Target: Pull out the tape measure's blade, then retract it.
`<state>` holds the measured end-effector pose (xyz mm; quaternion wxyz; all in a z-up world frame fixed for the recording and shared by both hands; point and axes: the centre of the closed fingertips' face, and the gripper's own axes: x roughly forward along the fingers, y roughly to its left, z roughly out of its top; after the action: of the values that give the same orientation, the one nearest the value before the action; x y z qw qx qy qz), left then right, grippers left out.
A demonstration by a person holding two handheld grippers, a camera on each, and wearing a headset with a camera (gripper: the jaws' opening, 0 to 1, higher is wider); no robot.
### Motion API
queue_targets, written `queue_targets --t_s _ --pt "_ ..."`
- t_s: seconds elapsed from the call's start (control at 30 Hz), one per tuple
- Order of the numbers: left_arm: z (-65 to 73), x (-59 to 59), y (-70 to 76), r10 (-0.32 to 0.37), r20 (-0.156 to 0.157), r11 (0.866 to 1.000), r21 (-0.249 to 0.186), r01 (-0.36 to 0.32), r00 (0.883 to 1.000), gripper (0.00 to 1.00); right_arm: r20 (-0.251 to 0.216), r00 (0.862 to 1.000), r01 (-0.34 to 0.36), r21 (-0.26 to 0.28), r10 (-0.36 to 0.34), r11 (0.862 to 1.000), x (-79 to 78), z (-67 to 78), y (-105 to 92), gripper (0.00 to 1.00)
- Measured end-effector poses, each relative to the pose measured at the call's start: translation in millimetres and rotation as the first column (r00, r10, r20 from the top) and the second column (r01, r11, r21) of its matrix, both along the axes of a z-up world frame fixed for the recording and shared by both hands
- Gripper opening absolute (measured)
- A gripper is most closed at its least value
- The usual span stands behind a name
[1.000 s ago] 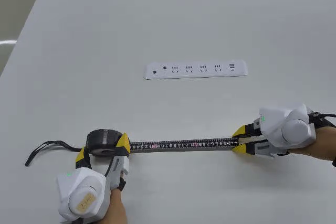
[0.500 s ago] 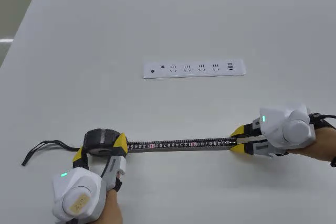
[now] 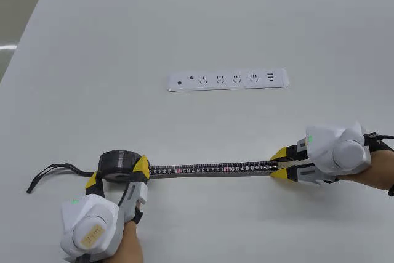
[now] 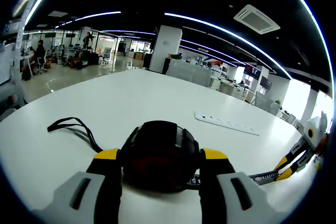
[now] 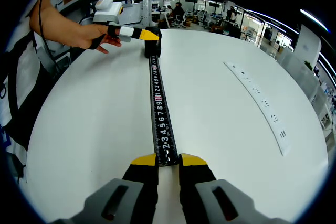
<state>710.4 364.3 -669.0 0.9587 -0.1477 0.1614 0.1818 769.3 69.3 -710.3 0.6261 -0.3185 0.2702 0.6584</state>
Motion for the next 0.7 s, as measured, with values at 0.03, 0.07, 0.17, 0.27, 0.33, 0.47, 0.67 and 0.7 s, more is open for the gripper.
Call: queue_targets --t_s 0.03,0.07,0.17,0.27,0.33,0.47,0.67,0.7 --pt "0.0 0.0 -0.1 -0.001 -0.001 1.0 0.0 0.001 1.0 0.56 0.001 1.0 -0.001 -0.001 0.001 1.0 0.3 -0.6 -0.2 0.13" --pt "0.0 0.1 -0.1 -0.001 0.0 1.0 0.001 0.001 1.0 0.56 0.001 1.0 0.0 -0.002 0.0 1.0 0.2 -0.2 -0.3 0.13" --pt "-0.1 0.4 -0.3 -0.004 0.002 1.0 0.004 0.004 1.0 0.56 0.001 1.0 0.001 -0.004 -0.001 1.0 0.0 0.1 -0.5 0.13" --pt "-0.1 0.6 -0.9 -0.008 0.0 1.0 0.01 0.008 1.0 0.55 0.004 1.0 -0.002 -0.006 0.002 1.0 -0.3 0.2 -0.2 0.13" --pt "-0.2 0.6 -1.0 -0.007 -0.001 1.0 0.013 0.007 1.0 0.55 0.002 1.0 -0.002 -0.005 0.002 1.0 -0.8 0.1 0.5 0.13" --pt "-0.2 0.4 -0.9 -0.001 -0.001 1.0 0.013 0.001 1.0 0.55 0.001 1.0 -0.005 -0.005 0.005 1.0 -1.4 0.0 1.7 0.13" --pt "-0.4 0.0 -1.0 0.004 -0.002 1.0 0.006 -0.004 1.0 0.55 0.003 1.0 -0.005 -0.005 0.005 1.0 -1.4 0.1 2.7 0.13" --pt "-0.3 0.1 -0.8 0.004 -0.002 1.0 0.007 -0.004 1.0 0.55 0.004 1.0 -0.005 -0.005 0.005 1.0 -1.4 0.1 2.7 0.13"
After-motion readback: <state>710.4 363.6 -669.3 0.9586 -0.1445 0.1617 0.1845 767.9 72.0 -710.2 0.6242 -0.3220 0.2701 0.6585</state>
